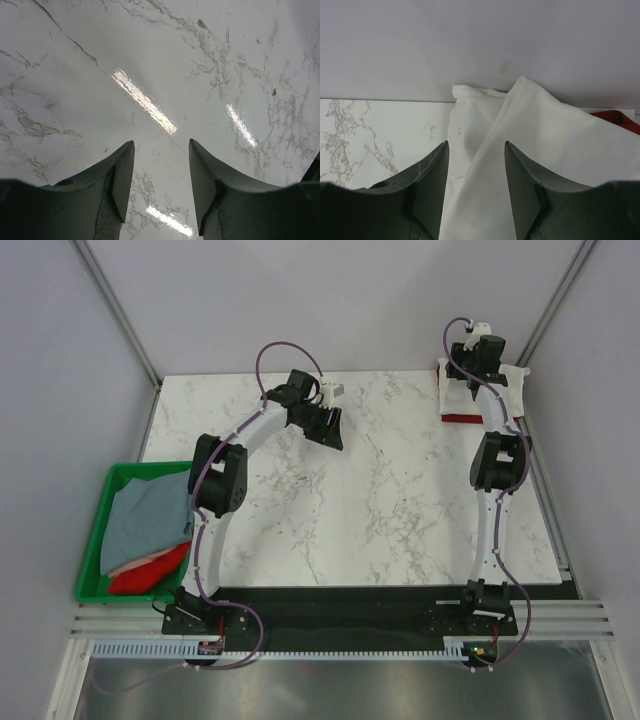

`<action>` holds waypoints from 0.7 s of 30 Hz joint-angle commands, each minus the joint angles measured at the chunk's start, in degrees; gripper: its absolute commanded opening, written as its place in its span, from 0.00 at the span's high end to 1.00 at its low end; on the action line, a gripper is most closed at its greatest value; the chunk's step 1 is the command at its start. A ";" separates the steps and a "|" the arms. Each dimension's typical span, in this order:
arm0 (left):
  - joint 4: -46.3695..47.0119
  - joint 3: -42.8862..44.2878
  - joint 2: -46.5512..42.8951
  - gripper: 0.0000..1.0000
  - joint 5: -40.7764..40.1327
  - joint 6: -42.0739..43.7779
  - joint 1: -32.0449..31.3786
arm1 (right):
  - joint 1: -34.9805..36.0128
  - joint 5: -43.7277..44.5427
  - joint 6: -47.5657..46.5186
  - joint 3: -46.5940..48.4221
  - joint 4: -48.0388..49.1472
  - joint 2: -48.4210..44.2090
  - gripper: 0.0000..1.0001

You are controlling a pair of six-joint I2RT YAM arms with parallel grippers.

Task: Fold and stack the t-shirts
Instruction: Neatly place the folded tshirt to the corner

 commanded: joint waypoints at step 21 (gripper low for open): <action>1.62 3.09 -0.15 0.45 0.82 -1.07 0.26 | 0.30 7.93 1.23 5.20 5.83 4.84 0.59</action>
